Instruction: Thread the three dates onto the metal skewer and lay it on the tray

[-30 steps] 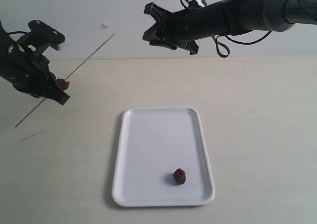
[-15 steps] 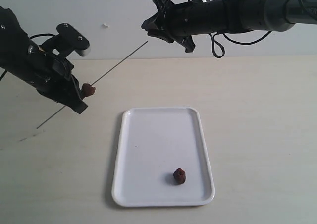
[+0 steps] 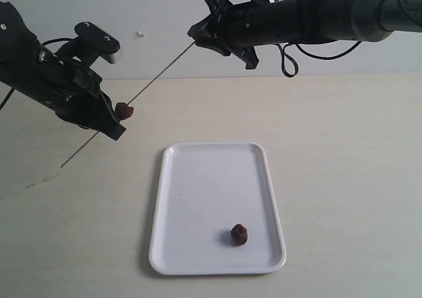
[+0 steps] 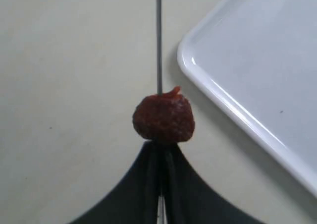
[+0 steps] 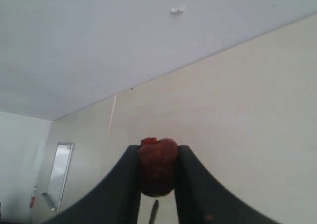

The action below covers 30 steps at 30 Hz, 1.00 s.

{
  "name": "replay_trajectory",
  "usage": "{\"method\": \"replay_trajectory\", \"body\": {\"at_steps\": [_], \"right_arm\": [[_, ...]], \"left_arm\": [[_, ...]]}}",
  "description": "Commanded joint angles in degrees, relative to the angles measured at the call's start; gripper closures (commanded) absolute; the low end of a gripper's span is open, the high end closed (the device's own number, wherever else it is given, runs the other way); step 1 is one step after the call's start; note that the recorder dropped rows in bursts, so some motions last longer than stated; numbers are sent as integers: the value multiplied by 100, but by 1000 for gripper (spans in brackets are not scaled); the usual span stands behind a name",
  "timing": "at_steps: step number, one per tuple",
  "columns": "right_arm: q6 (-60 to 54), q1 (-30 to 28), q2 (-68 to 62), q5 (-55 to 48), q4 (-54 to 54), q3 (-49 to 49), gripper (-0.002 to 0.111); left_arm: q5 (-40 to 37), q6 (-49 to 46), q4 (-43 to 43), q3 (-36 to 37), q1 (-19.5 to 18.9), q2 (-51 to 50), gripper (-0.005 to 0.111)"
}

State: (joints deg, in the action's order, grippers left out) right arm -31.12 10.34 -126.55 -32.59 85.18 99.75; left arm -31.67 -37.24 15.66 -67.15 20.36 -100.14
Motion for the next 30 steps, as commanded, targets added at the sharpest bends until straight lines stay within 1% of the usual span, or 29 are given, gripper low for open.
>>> {"method": "replay_trajectory", "body": {"at_steps": [1,8,20,21,23,25,30], "right_arm": [[-27,-29,62,38,139,18,85],[-27,-29,62,63,175,18,85],[-68,-29,62,143,175,18,85],[-68,-29,62,143,175,18,84],[-68,-29,62,143,175,18,71],[-68,-29,62,143,175,18,66],[-68,-29,62,143,175,18,69]], "left_arm": [[49,-26,128,-35,21,55,107],[96,-26,442,-35,21,55,107],[-47,-37,511,-35,21,55,107],[-71,-65,511,-35,21,55,107],[-115,-136,585,-35,21,55,107],[-82,-153,635,-35,21,55,107],[-79,-153,706,-35,21,55,107]]}}
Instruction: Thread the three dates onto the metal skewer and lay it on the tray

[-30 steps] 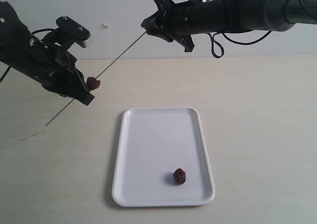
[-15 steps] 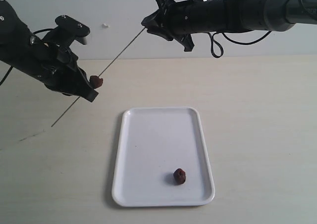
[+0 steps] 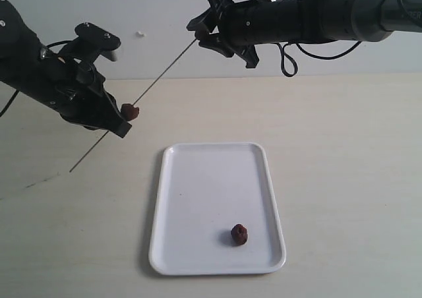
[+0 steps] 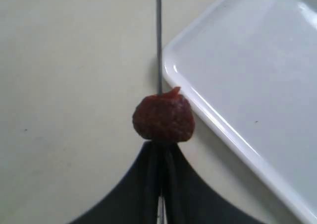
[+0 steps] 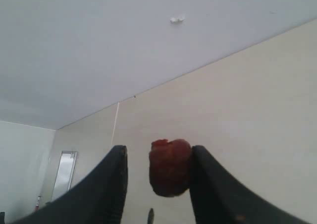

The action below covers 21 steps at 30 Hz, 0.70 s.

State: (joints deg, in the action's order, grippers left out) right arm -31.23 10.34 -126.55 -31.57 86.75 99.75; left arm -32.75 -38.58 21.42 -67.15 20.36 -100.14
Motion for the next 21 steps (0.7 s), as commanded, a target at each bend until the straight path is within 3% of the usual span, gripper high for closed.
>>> {"method": "replay_trajectory", "body": {"at_steps": [1,21], "right_arm": [[-57,-29,62,30,18,18,69],[-57,-29,62,31,18,18,70]], "left_arm": [[45,-19,173,-35,21,55,107],[-178,-449,847,-35,21,55,107]]}}
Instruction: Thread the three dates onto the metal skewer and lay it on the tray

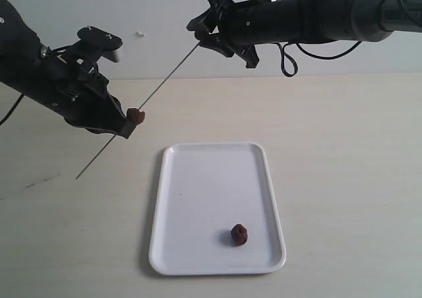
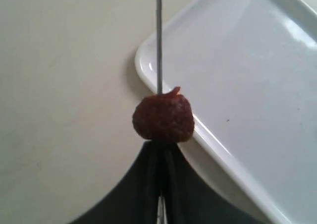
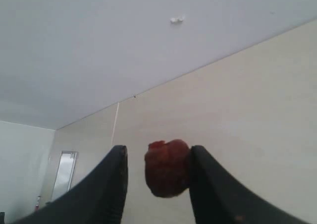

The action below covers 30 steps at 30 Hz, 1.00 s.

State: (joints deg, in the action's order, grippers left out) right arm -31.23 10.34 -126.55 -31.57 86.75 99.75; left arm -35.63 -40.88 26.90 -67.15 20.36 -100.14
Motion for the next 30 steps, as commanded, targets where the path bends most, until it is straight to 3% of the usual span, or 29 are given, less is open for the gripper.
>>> {"method": "replay_trajectory", "body": {"at_steps": [1,11,30], "right_arm": [[-57,-29,62,31,18,18,71],[-57,-29,62,31,18,18,75],[-69,-29,62,10,18,18,76]], "left_arm": [[110,-220,334,-35,21,55,107],[-161,10,766,-35,21,55,107],[-527,305,830,-348,21,-368,107]]}}
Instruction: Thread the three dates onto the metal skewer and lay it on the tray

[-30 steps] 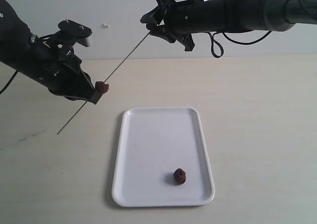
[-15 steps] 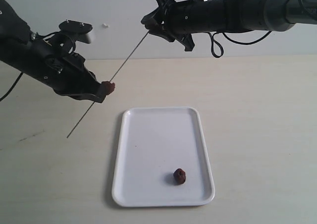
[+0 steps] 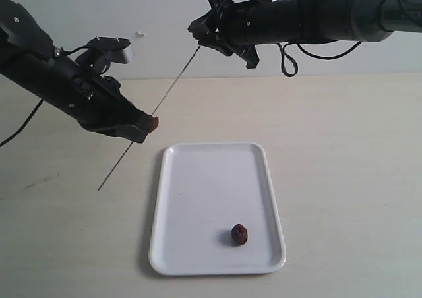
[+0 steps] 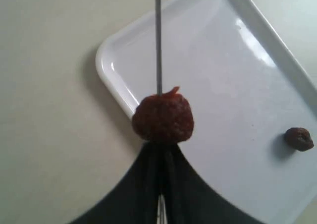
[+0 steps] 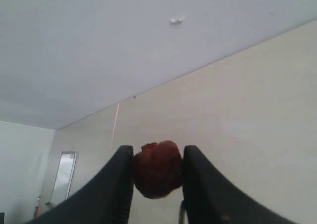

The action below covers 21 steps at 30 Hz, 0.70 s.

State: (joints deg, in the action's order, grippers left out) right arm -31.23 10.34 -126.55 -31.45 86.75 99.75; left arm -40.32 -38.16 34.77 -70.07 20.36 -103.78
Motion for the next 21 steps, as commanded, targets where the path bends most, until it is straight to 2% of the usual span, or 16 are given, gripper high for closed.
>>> {"method": "replay_trajectory", "body": {"at_steps": [1,21], "right_arm": [[-69,-29,62,-2,18,18,77],[-69,-29,62,-2,18,18,77]], "left_arm": [[-58,33,43,-55,21,-4,107],[199,399,364,-55,21,-4,107]]}}
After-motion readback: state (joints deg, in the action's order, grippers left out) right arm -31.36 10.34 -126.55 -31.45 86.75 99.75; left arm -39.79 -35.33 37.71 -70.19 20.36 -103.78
